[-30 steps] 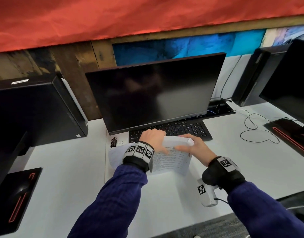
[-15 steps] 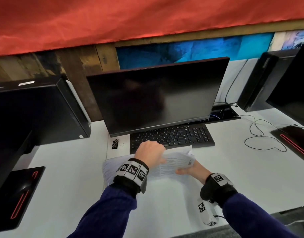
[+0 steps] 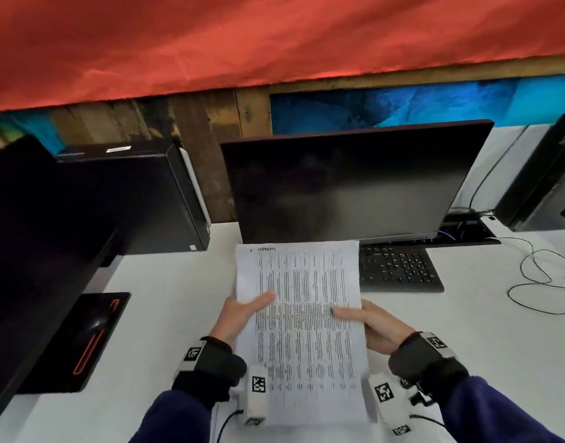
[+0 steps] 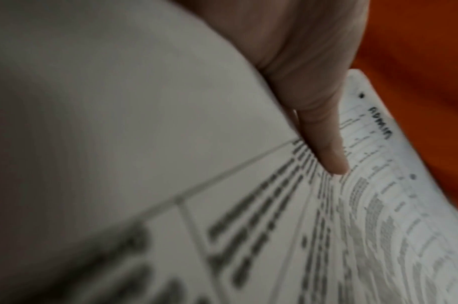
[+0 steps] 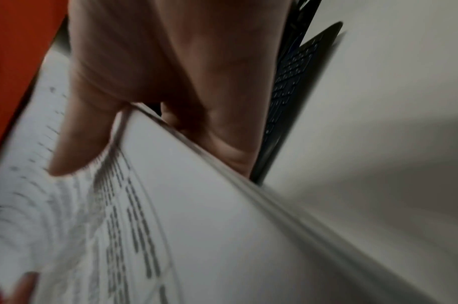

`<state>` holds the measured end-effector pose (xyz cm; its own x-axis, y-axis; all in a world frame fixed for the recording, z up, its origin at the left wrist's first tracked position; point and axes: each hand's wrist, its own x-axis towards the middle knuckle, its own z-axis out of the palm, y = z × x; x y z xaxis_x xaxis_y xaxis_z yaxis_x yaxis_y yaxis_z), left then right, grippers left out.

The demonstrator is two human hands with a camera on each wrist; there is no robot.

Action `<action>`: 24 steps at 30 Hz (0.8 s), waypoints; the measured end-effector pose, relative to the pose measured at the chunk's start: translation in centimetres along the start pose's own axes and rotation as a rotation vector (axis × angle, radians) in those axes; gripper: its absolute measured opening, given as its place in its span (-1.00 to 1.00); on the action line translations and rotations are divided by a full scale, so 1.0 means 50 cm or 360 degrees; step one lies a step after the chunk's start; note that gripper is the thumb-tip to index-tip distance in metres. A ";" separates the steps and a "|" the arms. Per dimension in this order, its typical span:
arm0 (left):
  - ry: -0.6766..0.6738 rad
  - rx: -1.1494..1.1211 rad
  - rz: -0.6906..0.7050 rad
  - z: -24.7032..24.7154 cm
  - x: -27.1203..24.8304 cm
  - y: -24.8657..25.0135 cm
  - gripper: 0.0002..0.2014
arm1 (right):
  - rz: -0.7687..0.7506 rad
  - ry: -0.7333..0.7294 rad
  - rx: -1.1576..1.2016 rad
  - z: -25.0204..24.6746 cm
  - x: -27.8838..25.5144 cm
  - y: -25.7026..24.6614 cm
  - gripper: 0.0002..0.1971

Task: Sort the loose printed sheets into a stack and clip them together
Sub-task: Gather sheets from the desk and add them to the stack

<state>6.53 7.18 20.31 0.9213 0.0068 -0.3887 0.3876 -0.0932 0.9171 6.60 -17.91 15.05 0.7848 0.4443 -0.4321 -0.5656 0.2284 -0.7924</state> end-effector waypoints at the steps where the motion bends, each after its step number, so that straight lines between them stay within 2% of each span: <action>1: 0.0003 -0.0052 -0.0065 -0.003 -0.002 -0.017 -0.46 | 0.0049 -0.0002 -0.0038 0.006 0.002 0.002 -0.45; 2: 0.0012 -0.0080 -0.0132 -0.006 -0.002 -0.036 -0.38 | 0.0105 0.0027 -0.0066 0.006 0.009 0.007 -0.49; 5: 0.0055 -0.0157 -0.0266 -0.008 0.010 -0.080 -0.19 | 0.0272 0.0206 -0.0126 0.013 0.025 0.012 -0.42; 7: 0.0117 -0.0197 -0.0297 -0.005 0.016 -0.091 -0.04 | 0.0347 0.0306 -0.0181 0.029 0.027 0.007 -0.54; 8: 0.0124 -0.0212 -0.0318 -0.004 0.017 -0.093 -0.06 | 0.0341 0.0342 -0.0210 0.039 0.026 0.004 -0.60; 10: 0.0177 -0.0296 -0.0277 -0.003 0.018 -0.089 -0.24 | 0.0227 0.0420 -0.0278 0.060 0.018 -0.003 -0.67; 13: 0.0358 -0.0365 -0.0114 -0.001 0.024 -0.081 -0.63 | -0.0169 0.0485 -0.0438 0.102 -0.002 -0.009 -0.77; 16: 0.0495 -0.0538 0.0079 0.007 0.030 -0.069 -0.73 | -0.0621 0.0516 -0.0577 0.133 -0.016 -0.006 -0.78; 18: 0.0500 -0.0603 0.0168 0.014 0.032 -0.067 -0.71 | -0.0775 0.0548 -0.0625 0.139 -0.011 0.007 -0.70; 21: 0.0471 -0.0559 0.0113 0.016 0.049 -0.098 -0.62 | -0.0784 0.0580 -0.0587 0.123 0.008 0.037 -0.61; 24: 0.0355 -0.0440 0.0044 0.005 0.067 -0.129 -0.23 | -0.0672 0.0575 -0.0492 0.099 0.023 0.072 -0.49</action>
<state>7.13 7.55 13.07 0.9036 0.2281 -0.3626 0.3279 0.1766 0.9281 4.20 -12.31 13.83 0.9907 0.0379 -0.1307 -0.1320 0.0354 -0.9906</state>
